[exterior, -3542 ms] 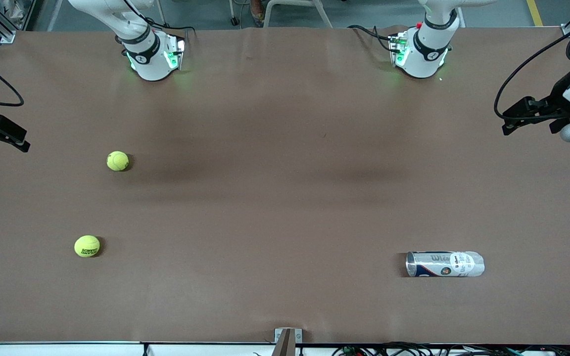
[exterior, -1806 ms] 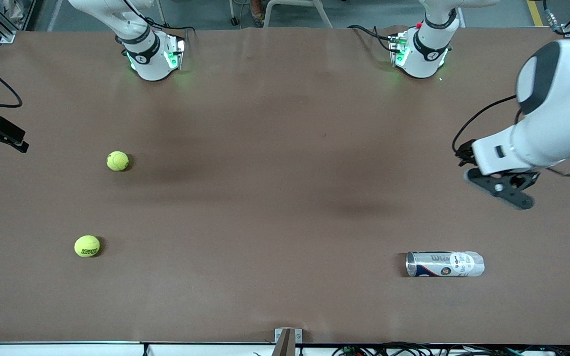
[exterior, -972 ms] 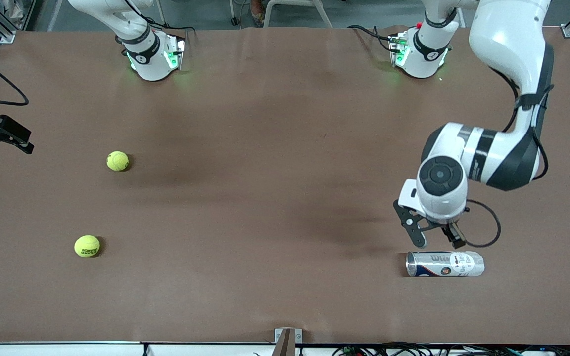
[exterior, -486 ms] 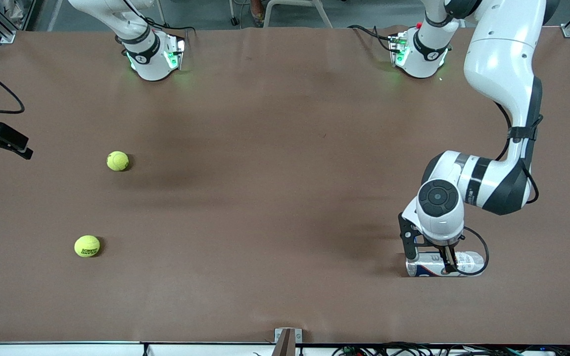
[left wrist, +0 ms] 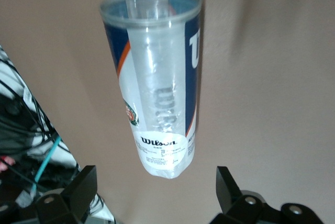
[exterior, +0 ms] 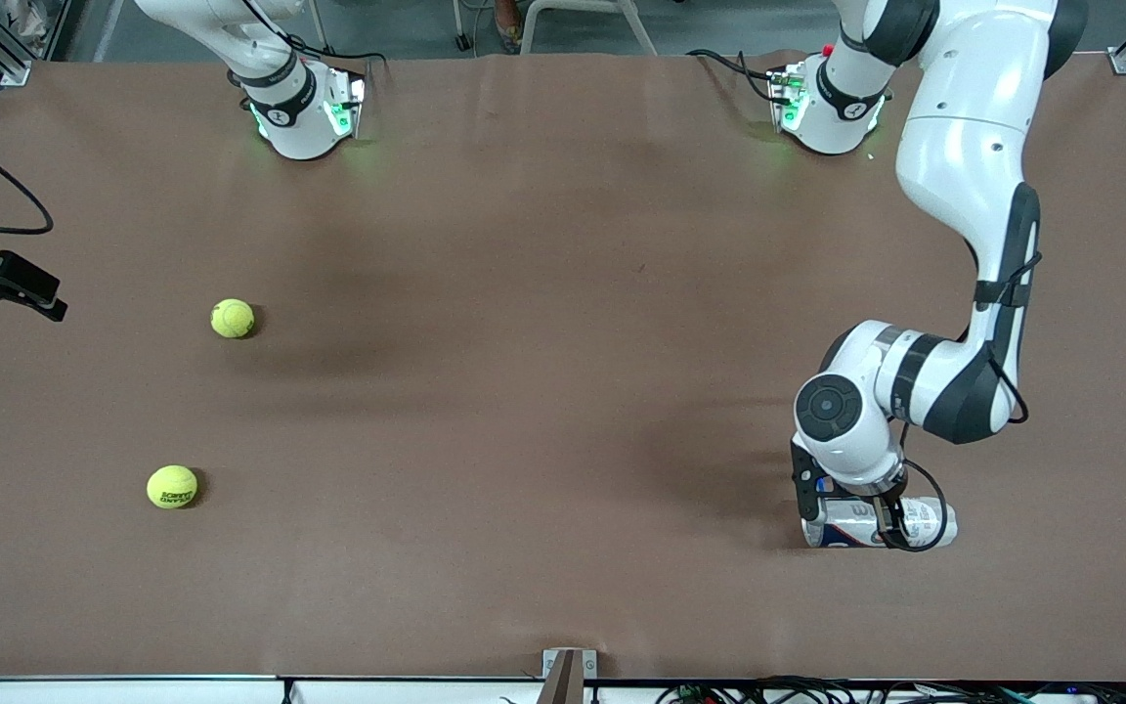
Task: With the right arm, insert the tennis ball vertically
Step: 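Grasp the ball can with the left gripper and lift it, then stand the can upright with the left gripper while the right gripper grasps a ball, then carry the upright can toward the middle with the left gripper, then move the held ball over the can opening with the right gripper, then open the right gripper to drop the ball into the can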
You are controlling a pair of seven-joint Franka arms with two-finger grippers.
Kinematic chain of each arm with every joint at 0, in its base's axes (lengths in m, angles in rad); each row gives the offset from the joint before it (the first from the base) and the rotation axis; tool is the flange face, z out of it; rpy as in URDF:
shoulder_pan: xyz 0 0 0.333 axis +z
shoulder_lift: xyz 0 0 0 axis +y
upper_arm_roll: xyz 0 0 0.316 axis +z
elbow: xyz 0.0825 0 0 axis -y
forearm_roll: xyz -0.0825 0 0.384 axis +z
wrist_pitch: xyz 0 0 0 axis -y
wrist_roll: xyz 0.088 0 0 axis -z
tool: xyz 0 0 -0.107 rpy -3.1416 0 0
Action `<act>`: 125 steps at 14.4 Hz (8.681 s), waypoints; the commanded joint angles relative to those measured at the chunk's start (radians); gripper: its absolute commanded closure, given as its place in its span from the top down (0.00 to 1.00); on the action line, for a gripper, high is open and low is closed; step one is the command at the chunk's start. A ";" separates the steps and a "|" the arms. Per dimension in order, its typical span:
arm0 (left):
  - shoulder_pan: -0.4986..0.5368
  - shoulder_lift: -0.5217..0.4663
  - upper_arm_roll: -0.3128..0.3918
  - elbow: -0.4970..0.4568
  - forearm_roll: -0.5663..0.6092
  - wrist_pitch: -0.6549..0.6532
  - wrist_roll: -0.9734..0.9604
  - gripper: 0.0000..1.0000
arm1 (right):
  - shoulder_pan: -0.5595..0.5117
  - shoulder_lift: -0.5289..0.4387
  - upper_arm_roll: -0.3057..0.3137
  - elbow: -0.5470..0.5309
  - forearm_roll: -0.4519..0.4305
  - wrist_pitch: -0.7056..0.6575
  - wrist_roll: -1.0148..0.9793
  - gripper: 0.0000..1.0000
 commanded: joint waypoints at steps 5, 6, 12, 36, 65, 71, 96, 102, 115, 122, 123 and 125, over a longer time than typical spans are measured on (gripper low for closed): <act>-0.089 0.073 0.100 0.030 0.045 -0.002 -0.146 1.00 | 0.009 0.000 0.005 0.010 -0.020 0.018 0.003 1.00; -0.089 0.081 0.100 0.030 0.045 -0.002 -0.160 1.00 | 0.015 -0.001 0.005 0.010 -0.020 0.020 0.000 1.00; -0.106 0.127 0.102 0.040 0.094 0.000 -0.270 1.00 | 0.017 0.000 0.004 0.009 -0.023 0.011 -0.006 1.00; -0.063 0.186 0.115 0.060 0.094 0.159 -0.295 0.81 | -0.043 0.264 0.004 -0.507 0.013 0.233 -0.028 1.00; -0.009 -0.097 -0.180 0.020 -0.870 -0.048 0.029 0.66 | -0.059 0.404 0.005 -0.488 0.056 0.261 -0.038 0.39; 0.086 -0.107 -0.455 -0.118 -0.868 0.260 0.030 0.66 | -0.049 0.394 0.005 -0.187 0.072 -0.054 -0.044 0.35; 0.169 0.068 -0.793 -0.549 -0.860 1.252 -0.152 0.65 | 0.465 0.442 0.013 0.174 0.791 0.156 0.347 0.18; 0.155 0.073 -0.791 -0.548 -0.860 1.252 -0.149 0.66 | 0.501 0.479 0.015 0.171 0.796 0.158 0.362 0.18; 0.152 0.084 -0.790 -0.539 -0.860 1.252 -0.151 0.68 | 0.546 0.497 0.013 0.150 0.780 0.143 0.356 0.22; 0.163 0.082 -0.790 -0.540 -0.857 1.252 -0.151 0.68 | 0.540 0.496 0.010 0.153 0.777 0.143 0.357 1.00; 0.163 0.082 -0.790 -0.540 -0.857 1.252 -0.151 0.68 | 0.540 0.496 0.008 0.151 0.777 0.143 0.359 1.00; 0.164 0.082 -0.791 -0.542 -0.857 1.252 -0.151 0.68 | 0.534 0.494 0.004 0.153 0.777 0.143 0.377 1.00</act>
